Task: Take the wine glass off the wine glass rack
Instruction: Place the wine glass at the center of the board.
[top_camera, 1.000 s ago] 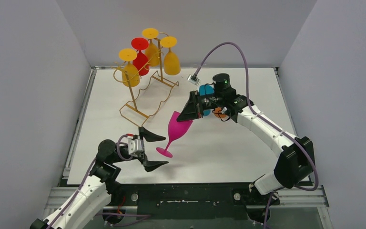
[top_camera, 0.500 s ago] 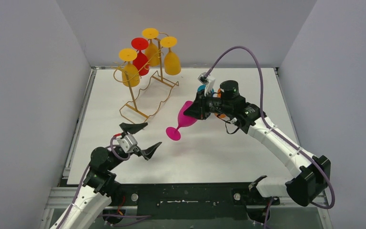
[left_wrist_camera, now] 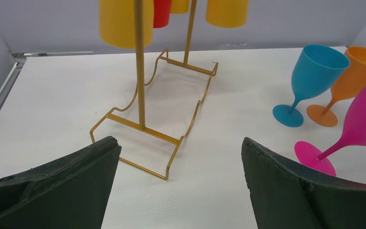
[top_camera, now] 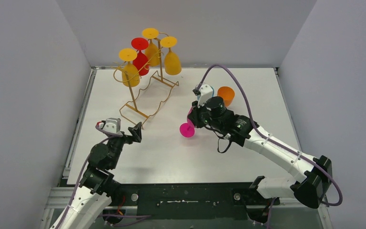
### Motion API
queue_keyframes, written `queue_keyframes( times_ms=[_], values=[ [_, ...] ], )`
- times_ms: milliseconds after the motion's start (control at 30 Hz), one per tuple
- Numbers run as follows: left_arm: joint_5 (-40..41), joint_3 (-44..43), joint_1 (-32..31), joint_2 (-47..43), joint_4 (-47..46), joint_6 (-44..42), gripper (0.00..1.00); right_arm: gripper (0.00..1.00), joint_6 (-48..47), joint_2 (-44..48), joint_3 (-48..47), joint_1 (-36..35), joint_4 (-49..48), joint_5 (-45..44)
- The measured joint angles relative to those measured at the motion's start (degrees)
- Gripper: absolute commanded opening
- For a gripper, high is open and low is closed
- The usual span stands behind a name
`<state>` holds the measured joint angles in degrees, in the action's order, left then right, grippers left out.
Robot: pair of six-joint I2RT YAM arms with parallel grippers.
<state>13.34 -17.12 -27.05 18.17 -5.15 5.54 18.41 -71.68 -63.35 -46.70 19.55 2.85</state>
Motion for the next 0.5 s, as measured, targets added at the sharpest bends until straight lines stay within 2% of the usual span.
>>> queue_keyframes(
  times_ms=[200,500],
  values=[
    [4.4,-2.8,0.0,1.7,3.1,3.1,0.97,0.0,2.4,0.4,0.7,-0.6,1.1,-10.9],
    [4.0,-3.3,0.0,2.1,4.1,3.2,0.97,0.0,11.2,8.8,7.0,0.6,8.4,-26.6]
  ],
)
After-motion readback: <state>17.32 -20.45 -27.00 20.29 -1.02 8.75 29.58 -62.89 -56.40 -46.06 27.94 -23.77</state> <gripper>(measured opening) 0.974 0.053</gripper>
